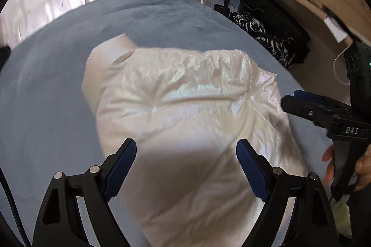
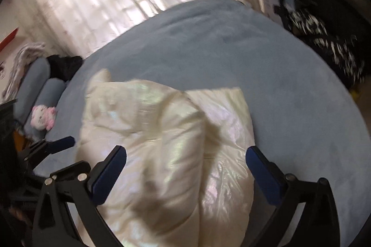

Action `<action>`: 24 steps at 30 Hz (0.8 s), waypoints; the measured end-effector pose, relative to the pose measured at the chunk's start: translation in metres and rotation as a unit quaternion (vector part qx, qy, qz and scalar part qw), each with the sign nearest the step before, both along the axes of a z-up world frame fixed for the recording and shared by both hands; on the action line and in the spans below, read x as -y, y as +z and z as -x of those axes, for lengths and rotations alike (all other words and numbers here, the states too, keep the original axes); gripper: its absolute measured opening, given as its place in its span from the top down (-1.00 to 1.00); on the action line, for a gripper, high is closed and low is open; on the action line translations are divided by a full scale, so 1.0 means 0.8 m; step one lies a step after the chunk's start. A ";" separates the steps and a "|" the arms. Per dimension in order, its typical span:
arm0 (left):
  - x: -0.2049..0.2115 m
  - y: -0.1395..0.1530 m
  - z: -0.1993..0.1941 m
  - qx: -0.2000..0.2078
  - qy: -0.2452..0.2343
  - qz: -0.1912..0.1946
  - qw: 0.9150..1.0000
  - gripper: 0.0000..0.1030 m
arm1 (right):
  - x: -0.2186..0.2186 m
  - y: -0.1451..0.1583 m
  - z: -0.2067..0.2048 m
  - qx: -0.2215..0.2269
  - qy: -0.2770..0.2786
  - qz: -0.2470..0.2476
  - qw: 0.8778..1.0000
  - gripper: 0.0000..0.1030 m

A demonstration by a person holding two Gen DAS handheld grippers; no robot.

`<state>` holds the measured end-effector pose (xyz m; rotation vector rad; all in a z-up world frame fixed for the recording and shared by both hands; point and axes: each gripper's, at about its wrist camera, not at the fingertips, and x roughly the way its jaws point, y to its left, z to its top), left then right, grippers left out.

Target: Fold large clothes

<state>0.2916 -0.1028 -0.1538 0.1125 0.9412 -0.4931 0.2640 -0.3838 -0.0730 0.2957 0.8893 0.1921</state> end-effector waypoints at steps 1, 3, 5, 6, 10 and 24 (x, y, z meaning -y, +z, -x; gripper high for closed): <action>-0.010 -0.001 0.000 -0.012 0.003 0.006 1.000 -0.69 | -0.002 0.006 0.002 -0.001 0.008 0.004 1.000 -1.00; -0.030 -0.009 0.000 -0.038 0.012 0.014 0.999 -0.71 | -0.004 0.013 0.008 -0.006 0.021 0.015 1.000 -1.00; -0.046 -0.021 -0.003 -0.063 0.024 0.021 0.998 -0.71 | -0.007 0.013 0.009 -0.023 0.037 0.026 0.999 -1.00; -0.056 -0.030 -0.006 -0.079 0.032 0.029 0.996 -0.71 | -0.007 0.011 0.009 -0.028 0.039 0.033 0.998 -1.00; -0.081 -0.055 -0.013 -0.105 0.056 0.065 0.991 -0.71 | -0.010 -0.007 0.011 -0.057 0.053 0.053 0.996 -1.00; -0.081 -0.120 -0.008 -0.154 0.032 0.104 0.982 -0.98 | 0.036 -0.094 0.010 -0.159 0.034 -0.042 0.986 -1.00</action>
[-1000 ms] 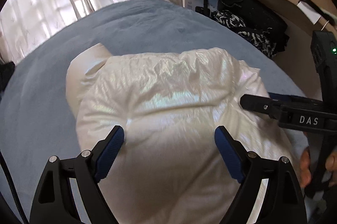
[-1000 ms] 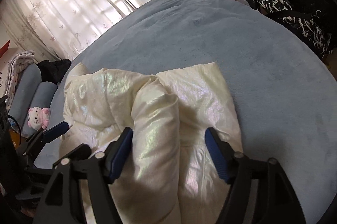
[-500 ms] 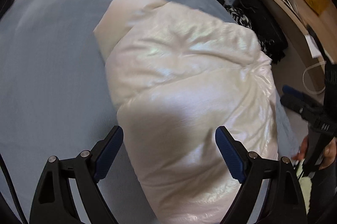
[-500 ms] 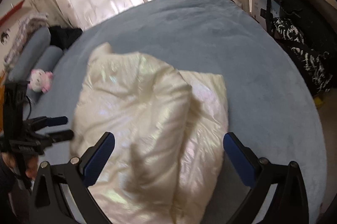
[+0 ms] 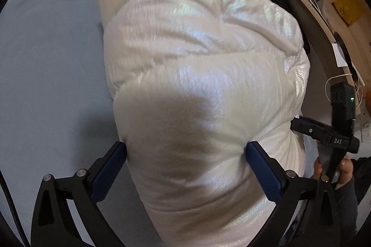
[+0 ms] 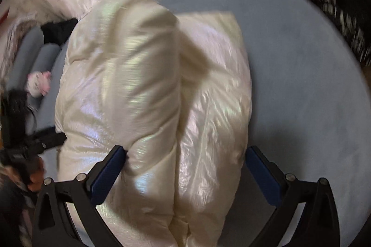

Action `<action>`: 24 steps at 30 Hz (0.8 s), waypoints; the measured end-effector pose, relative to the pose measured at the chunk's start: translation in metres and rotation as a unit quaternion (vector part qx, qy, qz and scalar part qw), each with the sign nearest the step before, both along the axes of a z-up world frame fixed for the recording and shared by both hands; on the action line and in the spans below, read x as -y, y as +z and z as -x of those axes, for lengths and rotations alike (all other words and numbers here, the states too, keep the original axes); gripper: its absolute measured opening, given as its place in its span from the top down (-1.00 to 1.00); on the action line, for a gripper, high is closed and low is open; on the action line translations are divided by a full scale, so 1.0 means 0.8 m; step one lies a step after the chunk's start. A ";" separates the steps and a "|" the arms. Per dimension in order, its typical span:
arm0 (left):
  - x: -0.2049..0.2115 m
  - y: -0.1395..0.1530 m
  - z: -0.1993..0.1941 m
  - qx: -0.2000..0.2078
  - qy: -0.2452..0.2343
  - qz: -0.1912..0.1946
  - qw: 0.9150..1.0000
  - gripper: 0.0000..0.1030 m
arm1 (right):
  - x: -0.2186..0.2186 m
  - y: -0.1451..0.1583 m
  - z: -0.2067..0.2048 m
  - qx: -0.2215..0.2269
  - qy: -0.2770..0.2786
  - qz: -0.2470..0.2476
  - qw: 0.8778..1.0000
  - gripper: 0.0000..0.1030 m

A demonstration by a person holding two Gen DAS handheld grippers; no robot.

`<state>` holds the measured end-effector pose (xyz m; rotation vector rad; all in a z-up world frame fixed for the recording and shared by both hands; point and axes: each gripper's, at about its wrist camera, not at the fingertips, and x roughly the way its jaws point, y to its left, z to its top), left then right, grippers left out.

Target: Fold large clothes

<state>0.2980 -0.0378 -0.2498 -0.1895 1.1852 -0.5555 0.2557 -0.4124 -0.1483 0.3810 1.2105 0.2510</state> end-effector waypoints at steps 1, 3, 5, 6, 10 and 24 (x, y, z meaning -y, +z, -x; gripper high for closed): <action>0.000 -0.003 0.000 -0.001 -0.001 0.002 1.000 -0.98 | 0.005 -0.006 0.000 -0.008 -0.002 -0.014 1.000 -1.00; 0.001 -0.006 -0.001 -0.001 -0.003 0.004 1.000 -0.98 | 0.015 -0.016 -0.001 -0.024 -0.010 -0.045 0.999 -1.00; 0.001 -0.010 -0.003 -0.001 -0.007 0.005 1.000 -0.99 | 0.023 -0.026 -0.002 -0.040 -0.015 -0.073 0.996 -1.00; 0.001 -0.012 -0.003 0.000 -0.008 0.005 1.000 -0.99 | 0.026 -0.031 -0.003 -0.045 -0.016 -0.084 0.995 -1.00; -0.001 -0.020 -0.009 -0.005 -0.013 0.012 1.000 -0.99 | 0.036 -0.052 -0.007 -0.059 -0.020 -0.130 0.990 -1.00; -0.053 -0.069 -0.048 -0.099 -0.054 0.099 0.989 -0.99 | 0.049 -0.096 -0.017 -0.078 0.011 -0.253 0.964 -1.00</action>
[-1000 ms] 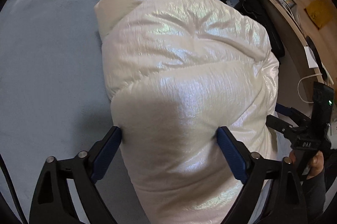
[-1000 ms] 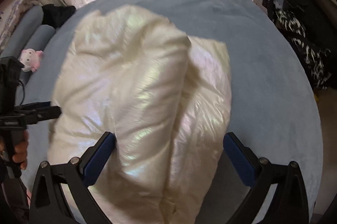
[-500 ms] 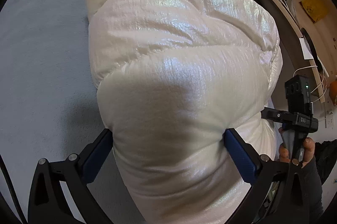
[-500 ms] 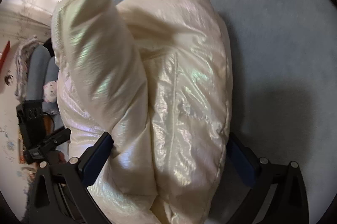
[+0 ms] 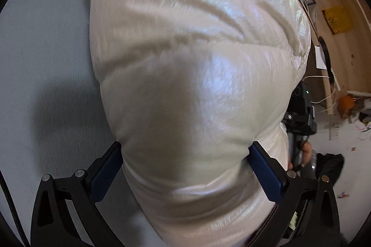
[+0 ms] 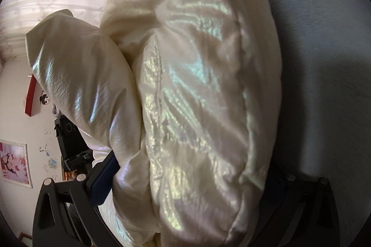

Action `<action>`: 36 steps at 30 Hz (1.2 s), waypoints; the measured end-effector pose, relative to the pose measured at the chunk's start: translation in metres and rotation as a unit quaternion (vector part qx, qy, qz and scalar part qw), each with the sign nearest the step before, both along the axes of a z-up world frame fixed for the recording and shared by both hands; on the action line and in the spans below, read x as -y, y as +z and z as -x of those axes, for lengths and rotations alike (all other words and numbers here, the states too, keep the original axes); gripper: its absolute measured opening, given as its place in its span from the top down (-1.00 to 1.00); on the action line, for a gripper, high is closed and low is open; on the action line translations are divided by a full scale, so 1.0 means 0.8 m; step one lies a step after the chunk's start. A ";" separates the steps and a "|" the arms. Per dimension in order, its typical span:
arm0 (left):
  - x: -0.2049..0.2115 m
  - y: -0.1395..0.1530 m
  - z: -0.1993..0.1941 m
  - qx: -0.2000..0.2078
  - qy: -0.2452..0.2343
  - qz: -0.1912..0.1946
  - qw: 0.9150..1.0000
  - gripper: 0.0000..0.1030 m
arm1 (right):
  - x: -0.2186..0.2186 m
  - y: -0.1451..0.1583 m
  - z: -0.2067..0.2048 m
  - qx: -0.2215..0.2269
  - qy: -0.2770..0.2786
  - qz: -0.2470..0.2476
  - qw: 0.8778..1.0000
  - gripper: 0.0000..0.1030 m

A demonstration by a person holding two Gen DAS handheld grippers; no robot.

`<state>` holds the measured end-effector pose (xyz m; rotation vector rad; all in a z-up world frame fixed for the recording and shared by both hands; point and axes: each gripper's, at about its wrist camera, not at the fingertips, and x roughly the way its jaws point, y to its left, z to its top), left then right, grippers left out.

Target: Fold large clothes

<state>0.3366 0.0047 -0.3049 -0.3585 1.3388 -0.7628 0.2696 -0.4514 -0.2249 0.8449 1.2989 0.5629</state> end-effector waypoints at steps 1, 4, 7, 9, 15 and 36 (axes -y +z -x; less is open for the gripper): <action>-0.002 -0.003 -0.001 -0.004 -0.004 0.004 1.000 -0.99 | -0.003 0.000 -0.001 0.000 0.002 0.000 1.000 -1.00; -0.006 -0.016 -0.009 -0.016 -0.005 0.011 1.000 -0.99 | -0.005 0.000 -0.005 0.002 0.010 -0.004 1.000 -1.00; -0.024 -0.032 -0.005 -0.032 0.006 0.027 0.999 -0.99 | -0.002 0.000 -0.007 0.005 0.006 -0.008 1.000 -1.00; -0.025 -0.031 0.001 -0.027 0.018 0.036 0.999 -0.99 | -0.006 0.001 -0.006 0.013 0.002 -0.007 1.000 -1.00; -0.004 0.005 0.024 0.058 0.014 0.009 0.998 -0.99 | -0.040 0.030 0.018 0.063 0.022 0.008 0.998 -0.83; -0.292 0.193 -0.020 0.218 0.124 -0.021 0.968 -0.94 | -0.241 0.171 -0.068 0.186 0.034 -0.056 0.980 -0.51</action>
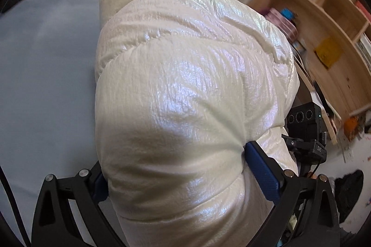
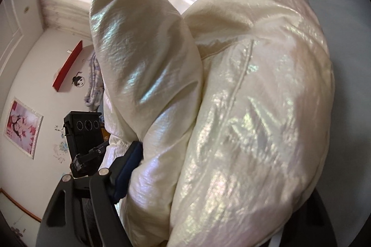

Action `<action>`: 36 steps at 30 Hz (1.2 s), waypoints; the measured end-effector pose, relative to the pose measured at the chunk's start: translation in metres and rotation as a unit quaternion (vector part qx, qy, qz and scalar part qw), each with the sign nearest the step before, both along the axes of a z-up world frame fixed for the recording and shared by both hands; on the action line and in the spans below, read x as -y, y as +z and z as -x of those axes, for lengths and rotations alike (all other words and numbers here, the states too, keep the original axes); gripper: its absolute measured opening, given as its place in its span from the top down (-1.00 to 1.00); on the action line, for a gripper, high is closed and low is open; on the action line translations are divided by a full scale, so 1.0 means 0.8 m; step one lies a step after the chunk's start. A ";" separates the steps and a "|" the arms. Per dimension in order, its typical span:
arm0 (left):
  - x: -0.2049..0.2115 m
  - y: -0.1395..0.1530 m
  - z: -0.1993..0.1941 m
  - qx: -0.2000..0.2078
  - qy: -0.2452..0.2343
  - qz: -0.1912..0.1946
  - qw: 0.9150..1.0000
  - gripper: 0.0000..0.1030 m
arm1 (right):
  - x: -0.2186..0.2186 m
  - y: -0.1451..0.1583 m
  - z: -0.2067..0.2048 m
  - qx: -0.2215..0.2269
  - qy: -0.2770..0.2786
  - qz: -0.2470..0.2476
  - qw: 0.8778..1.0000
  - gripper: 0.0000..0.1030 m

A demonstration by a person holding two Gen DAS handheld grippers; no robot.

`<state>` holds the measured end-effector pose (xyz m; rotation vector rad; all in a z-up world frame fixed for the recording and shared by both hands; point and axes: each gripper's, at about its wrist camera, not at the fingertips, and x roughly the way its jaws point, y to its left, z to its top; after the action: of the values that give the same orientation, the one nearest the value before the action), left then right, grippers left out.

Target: Fold large clothes

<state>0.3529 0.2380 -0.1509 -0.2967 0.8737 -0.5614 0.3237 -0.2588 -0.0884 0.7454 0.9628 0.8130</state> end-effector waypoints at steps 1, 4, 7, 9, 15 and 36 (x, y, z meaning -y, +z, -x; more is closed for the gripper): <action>-0.026 0.006 -0.009 0.004 0.008 -0.005 1.000 -0.94 | -0.023 0.005 -0.014 0.004 0.007 -0.002 1.000 -0.51; -0.103 0.017 -0.037 0.014 0.025 -0.016 0.999 -0.94 | -0.081 0.010 -0.053 0.012 0.023 -0.009 1.000 -0.51; -0.178 0.014 -0.076 0.029 0.038 -0.024 0.999 -0.94 | -0.153 0.005 -0.100 0.016 0.036 -0.018 0.999 -0.51; -0.222 0.004 -0.106 0.034 0.047 -0.026 0.998 -0.94 | -0.193 -0.004 -0.131 0.016 0.039 -0.019 0.999 -0.51; -0.324 -0.058 -0.195 0.015 0.063 -0.026 0.998 -0.94 | -0.287 -0.056 -0.208 0.001 0.040 -0.014 0.999 -0.51; -0.400 -0.146 -0.182 0.027 0.145 -0.105 0.984 -0.99 | -0.348 -0.074 -0.191 0.030 0.013 0.151 0.988 -0.76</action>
<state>0.4987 0.5583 -0.2675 -0.2098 0.8113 -0.2042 0.4764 0.0197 -0.1478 0.4454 1.0148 0.6879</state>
